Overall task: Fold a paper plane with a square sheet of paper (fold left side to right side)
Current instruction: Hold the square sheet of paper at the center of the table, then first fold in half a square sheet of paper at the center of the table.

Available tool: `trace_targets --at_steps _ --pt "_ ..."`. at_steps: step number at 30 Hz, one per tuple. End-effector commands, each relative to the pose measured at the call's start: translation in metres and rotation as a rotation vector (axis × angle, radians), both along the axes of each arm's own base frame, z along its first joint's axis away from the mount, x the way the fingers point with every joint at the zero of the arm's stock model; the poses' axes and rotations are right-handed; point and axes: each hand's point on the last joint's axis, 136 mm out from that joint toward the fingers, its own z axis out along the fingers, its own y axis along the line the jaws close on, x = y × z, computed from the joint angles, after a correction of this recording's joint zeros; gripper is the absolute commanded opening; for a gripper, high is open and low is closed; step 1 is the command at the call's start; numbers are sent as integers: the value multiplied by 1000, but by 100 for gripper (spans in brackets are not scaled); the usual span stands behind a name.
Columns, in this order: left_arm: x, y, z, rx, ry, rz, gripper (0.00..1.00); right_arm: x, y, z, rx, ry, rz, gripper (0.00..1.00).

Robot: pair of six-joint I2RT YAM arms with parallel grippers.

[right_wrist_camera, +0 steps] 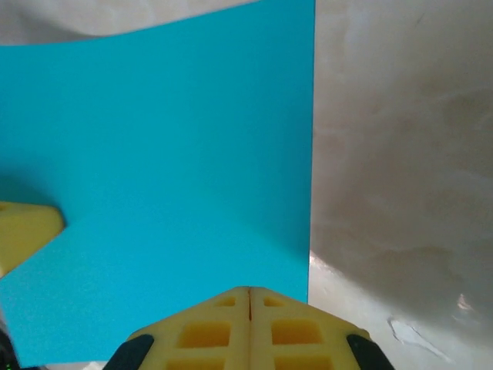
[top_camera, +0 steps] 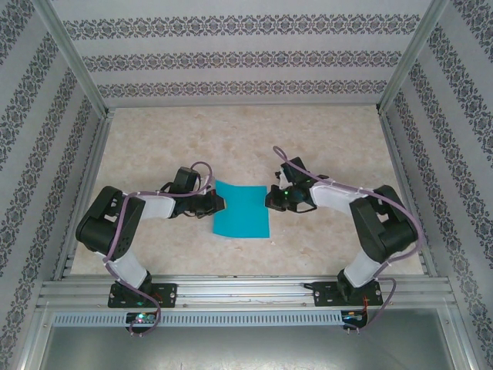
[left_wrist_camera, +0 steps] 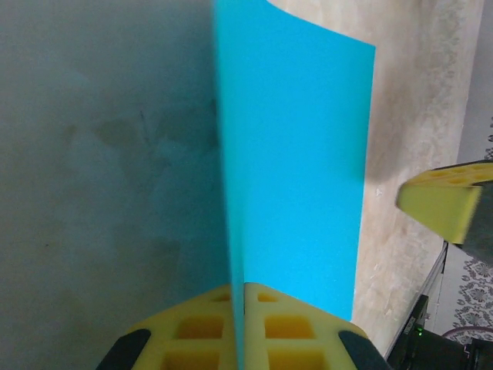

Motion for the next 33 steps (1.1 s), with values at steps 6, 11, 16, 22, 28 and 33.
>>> trace_targets --at_steps 6,11,16,22,28,33 --pt "1 -5 11 -7 -21 -25 16 -3 0 -27 -91 78 -18 1" --pt "4 -10 28 -51 -38 -28 36 -11 -6 -37 -133 110 -3 3" --pt "10 -17 51 -112 -65 -27 45 -15 -10 -43 -167 123 10 4" --pt "11 -31 71 -169 -89 -61 50 -13 -7 -42 -165 114 18 6" --pt "11 -53 75 -207 -90 -100 52 -10 -2 -41 -142 100 20 6" --pt "11 -69 71 -214 -86 -125 52 -9 2 -40 -126 92 23 6"
